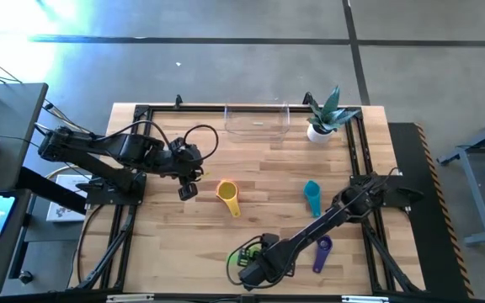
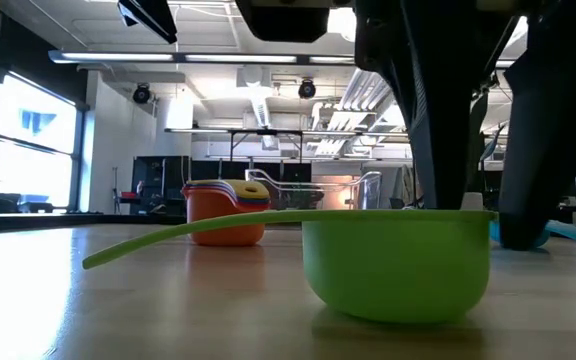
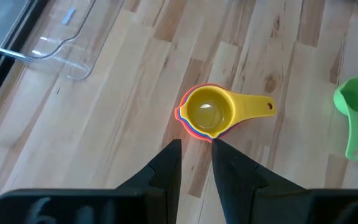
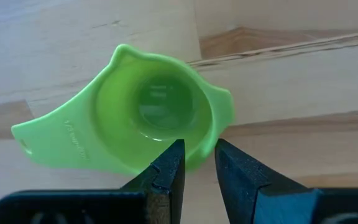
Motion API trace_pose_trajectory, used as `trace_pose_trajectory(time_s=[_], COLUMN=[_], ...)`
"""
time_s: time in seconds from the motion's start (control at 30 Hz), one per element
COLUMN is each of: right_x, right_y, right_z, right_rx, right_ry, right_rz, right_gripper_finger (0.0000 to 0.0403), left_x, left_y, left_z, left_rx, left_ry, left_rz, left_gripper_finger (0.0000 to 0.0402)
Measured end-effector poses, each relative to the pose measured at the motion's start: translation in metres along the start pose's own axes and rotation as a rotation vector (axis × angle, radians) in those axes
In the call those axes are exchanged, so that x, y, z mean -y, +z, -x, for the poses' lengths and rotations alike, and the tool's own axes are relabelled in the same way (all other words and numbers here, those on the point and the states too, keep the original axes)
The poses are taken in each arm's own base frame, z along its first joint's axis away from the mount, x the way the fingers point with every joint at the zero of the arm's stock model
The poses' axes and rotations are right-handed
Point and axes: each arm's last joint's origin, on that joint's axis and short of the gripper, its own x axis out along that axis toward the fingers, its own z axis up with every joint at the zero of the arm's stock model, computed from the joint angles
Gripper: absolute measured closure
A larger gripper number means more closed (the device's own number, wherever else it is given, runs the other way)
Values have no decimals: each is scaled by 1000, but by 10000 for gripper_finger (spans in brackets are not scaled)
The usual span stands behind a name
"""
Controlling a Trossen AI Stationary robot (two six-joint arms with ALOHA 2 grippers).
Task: Nest measuring cups in basket
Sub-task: Stack the green measuring cup on the top of the yellow measuring cup
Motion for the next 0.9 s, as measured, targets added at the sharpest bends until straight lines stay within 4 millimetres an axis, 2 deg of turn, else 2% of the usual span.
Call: trace_pose_trajectory(time_s=[0.33,0.43,0.6,0.9], right_x=[-5,-5,-4,-8], right_y=[7,8,8,12], right_z=[-4,-5,-5,-1], right_rx=[12,14,18,9], right_ry=[-19,-22,-29,-60], right_rz=[-9,-2,17,101], right_gripper_finger=[323,338,393,398], left_x=[0,0,0,0], left_y=[0,0,0,-1], left_z=[0,0,0,0], left_rx=[0,0,0,-15], left_ry=[0,0,0,-13], left_rz=[-31,-36,-53,-65], left_gripper_finger=[323,323,323,323])
